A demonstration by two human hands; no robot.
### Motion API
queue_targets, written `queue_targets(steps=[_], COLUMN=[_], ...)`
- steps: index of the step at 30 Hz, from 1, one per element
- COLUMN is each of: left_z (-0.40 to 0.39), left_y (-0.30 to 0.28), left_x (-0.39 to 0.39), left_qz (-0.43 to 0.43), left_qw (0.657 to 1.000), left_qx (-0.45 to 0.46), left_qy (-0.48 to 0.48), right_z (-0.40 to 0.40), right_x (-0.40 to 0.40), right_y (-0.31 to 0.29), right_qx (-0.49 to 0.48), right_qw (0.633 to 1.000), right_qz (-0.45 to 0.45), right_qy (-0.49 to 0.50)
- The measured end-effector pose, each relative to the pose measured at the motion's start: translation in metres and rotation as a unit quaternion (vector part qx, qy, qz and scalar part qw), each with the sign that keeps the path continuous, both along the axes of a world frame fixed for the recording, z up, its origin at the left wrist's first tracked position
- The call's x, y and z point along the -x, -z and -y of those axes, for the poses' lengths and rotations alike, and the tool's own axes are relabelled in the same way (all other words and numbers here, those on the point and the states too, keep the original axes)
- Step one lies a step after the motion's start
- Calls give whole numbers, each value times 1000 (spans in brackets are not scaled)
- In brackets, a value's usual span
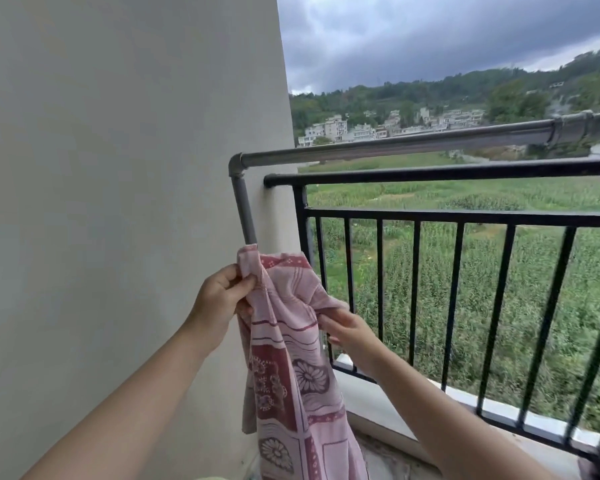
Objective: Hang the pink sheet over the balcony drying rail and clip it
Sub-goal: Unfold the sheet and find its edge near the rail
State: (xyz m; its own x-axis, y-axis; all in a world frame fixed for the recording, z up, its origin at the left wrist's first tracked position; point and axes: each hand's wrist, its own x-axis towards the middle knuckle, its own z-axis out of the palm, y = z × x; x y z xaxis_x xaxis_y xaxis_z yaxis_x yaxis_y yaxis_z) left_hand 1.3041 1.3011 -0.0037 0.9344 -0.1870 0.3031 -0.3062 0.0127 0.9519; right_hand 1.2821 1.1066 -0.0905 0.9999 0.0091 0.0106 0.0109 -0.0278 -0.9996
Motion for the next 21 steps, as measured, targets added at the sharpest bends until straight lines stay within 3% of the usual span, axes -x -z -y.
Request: queue_targets(steps=[5,7,11,16,21], left_z=[-21,-28,-43,-52,-72], left_y=[9,12,13,13,32], left_x=[10,14,18,21,-1], left_qz=[-36,-54,-79,-83,-81], left_qw=[997,993,990,995,979], left_qx=[-1,19,26,36,-64], left_qy=[64,100,110,43,-177], right_z=[-5,-11,-21,-31,-19], right_x=[-18,-22,-32,-29,-23], right_y=[-8,-1,0,-10,-53], right_qx=[57,13,-82,-20,167], right_qw=[996,994,993,995,978], right_qz=[-68,-97,-68,-73,61], right_qy=[-25,-53,-54,-68,104])
